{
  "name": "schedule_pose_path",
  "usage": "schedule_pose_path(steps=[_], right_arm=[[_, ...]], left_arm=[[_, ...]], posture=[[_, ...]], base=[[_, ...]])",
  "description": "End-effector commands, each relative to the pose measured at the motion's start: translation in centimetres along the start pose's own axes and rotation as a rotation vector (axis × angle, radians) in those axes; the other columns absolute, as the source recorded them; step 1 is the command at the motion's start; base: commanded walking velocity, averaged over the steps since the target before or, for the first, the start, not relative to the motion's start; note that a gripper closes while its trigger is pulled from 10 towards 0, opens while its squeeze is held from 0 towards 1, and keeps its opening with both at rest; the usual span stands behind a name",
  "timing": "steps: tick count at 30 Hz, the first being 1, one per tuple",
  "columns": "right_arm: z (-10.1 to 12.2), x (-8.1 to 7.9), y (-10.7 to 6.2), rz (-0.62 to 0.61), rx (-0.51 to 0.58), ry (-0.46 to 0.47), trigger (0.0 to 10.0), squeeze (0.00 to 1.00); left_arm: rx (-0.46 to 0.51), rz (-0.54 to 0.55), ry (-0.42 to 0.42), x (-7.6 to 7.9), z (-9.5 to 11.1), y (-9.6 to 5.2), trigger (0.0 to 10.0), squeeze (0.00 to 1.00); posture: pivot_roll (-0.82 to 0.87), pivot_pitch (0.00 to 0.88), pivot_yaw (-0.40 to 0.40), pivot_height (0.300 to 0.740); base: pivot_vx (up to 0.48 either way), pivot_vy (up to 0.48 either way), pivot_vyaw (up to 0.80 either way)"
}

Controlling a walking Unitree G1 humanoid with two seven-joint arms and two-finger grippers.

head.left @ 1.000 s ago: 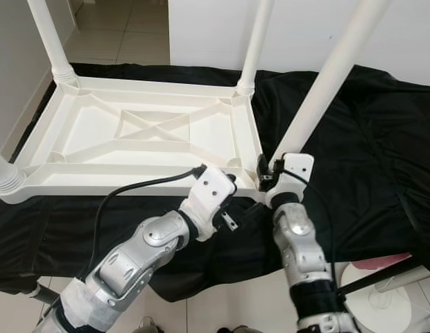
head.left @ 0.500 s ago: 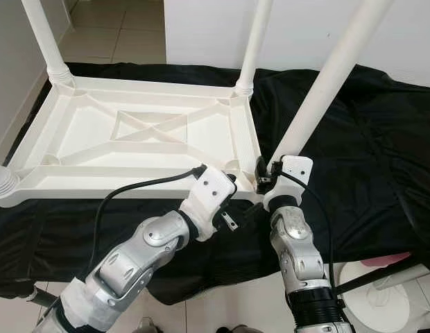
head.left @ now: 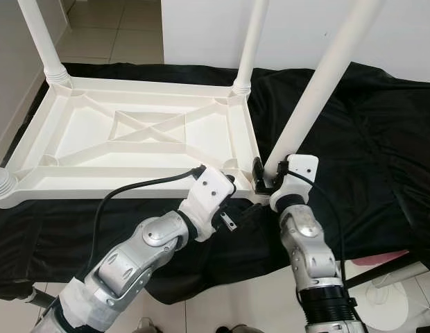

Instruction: Building children table

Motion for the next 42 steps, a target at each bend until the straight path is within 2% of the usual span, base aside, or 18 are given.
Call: schedule_pose_path(steps=[1,2,4,5,6,7,9,11,12,13,15,17,18,27,31,32,37,42], right_arm=[[-0.1,0.3,0.1,0.007,0.006,0.014,10.0,0.0],[0.0,0.7,0.5,0.065,0.026,0.005,10.0,0.0],[0.0,0.7,0.5,0.065,0.026,0.005,10.0,0.0],[-0.1,0.9,0.8,0.15,0.036,-0.023,10.0,0.0],[-0.1,0.9,0.8,0.15,0.036,-0.023,10.0,0.0],[-0.2,1.2,1.1,0.21,0.047,-0.056,10.0,0.0],[-0.2,1.2,1.1,0.21,0.047,-0.056,10.0,0.0],[-0.6,1.0,1.6,0.382,0.065,-0.121,10.0,0.0],[-0.6,1.0,1.6,0.382,0.065,-0.121,10.0,0.0],[-0.7,0.7,1.8,0.507,0.072,-0.142,10.0,0.0],[-0.7,0.7,1.8,0.507,0.072,-0.142,10.0,0.0],[-0.8,0.8,2.0,0.572,0.073,-0.152,4.4,0.0],[-0.9,1.0,2.1,0.581,0.07,-0.156,0.0,0.0],[-1.6,1.9,2.5,0.621,0.068,-0.163,0.0,0.0],[-1.5,2.4,2.7,0.601,0.072,-0.142,0.0,0.0],[-1.5,2.5,2.8,0.596,0.073,-0.139,10.0,0.0],[-1.5,2.5,2.8,0.578,0.072,-0.12,10.0,0.0],[-1.6,2.6,2.8,0.476,0.049,-0.125,10.0,0.0]], left_arm=[[-0.062,-0.164,-0.006,1.0,-0.8,0.0,10.0,0.0],[-0.063,-0.166,-0.003,1.0,-0.7,0.1,10.0,0.0],[-0.063,-0.166,-0.003,1.0,-0.7,0.1,10.0,0.0],[-0.065,-0.169,-0.002,1.0,-0.7,0.1,10.0,0.0],[-0.065,-0.169,-0.002,1.0,-0.7,0.1,10.0,0.0],[-0.066,-0.172,-0.001,1.0,-0.7,0.1,10.0,0.0],[-0.066,-0.172,-0.001,1.0,-0.7,0.1,10.0,0.0],[-0.074,-0.181,0.004,1.0,-0.8,0.0,10.0,0.0],[-0.074,-0.181,0.004,1.0,-0.8,0.0,10.0,0.0],[-0.078,-0.185,0.009,1.0,-0.8,0.0,10.0,0.0],[-0.078,-0.185,0.009,1.0,-0.8,0.0,10.0,0.0],[-0.079,-0.185,0.014,1.0,-0.8,0.0,10.0,0.0],[-0.079,-0.183,0.014,1.0,-0.8,0.0,10.0,0.0],[-0.08,-0.177,0.009,0.9,-0.9,0.0,10.0,0.0],[-0.079,-0.178,0.009,1.0,-0.9,0.0,10.0,0.0],[-0.079,-0.178,0.008,1.0,-0.9,0.0,10.0,0.0],[-0.081,-0.18,0.008,1.0,-1.0,0.0,10.0,0.0],[-0.085,-0.181,0.004,1.0,-1.1,-0.1,10.0,0.0]], posture=[[0.0,0.104,-0.084,0.74],[0.0,0.1,-0.082,0.74],[0.0,0.1,-0.082,0.74],[0.0,0.096,-0.079,0.74],[0.0,0.096,-0.079,0.74],[0.0,0.092,-0.077,0.74],[0.0,0.092,-0.077,0.74],[0.0,0.082,-0.073,0.74],[0.0,0.082,-0.073,0.74],[0.01,0.08,-0.073,0.74],[0.01,0.08,-0.073,0.74],[0.01,0.074,-0.075,0.74],[0.01,0.072,-0.077,0.74],[0.02,0.066,-0.08,0.74],[0.02,0.066,-0.08,0.74],[0.01,0.064,-0.079,0.74],[0.01,0.062,-0.079,0.74],[0.02,0.061,-0.082,0.74]], base=[[0.0,0.0,0.0],[0.0,0.0,0.0],[0.0,0.0,0.0],[0.0,0.0,0.0],[0.0,0.0,0.0],[0.0,0.0,0.0],[0.0,0.0,0.0],[0.0,0.0,0.0],[0.0,0.0,0.0],[0.0,0.0,0.0],[0.0,0.0,0.0],[0.0,0.0,0.0],[0.0,0.0,0.0],[0.0,0.0,0.0],[0.0,0.0,0.0],[0.0,0.0,0.0],[0.0,0.0,0.0],[0.0,0.0,0.0]])
Point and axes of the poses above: a point about 5 cm out from each wrist's last joint towards the gripper, its own y axis pointing out of the wrist towards the gripper, its own z axis along the axis of the wrist's last joint, x = y × z, the point moved 1 cm from there along y, pointing out of the wrist towards the gripper, and after that the axes turned 12 degrees about -y, right-handed, at the moved point
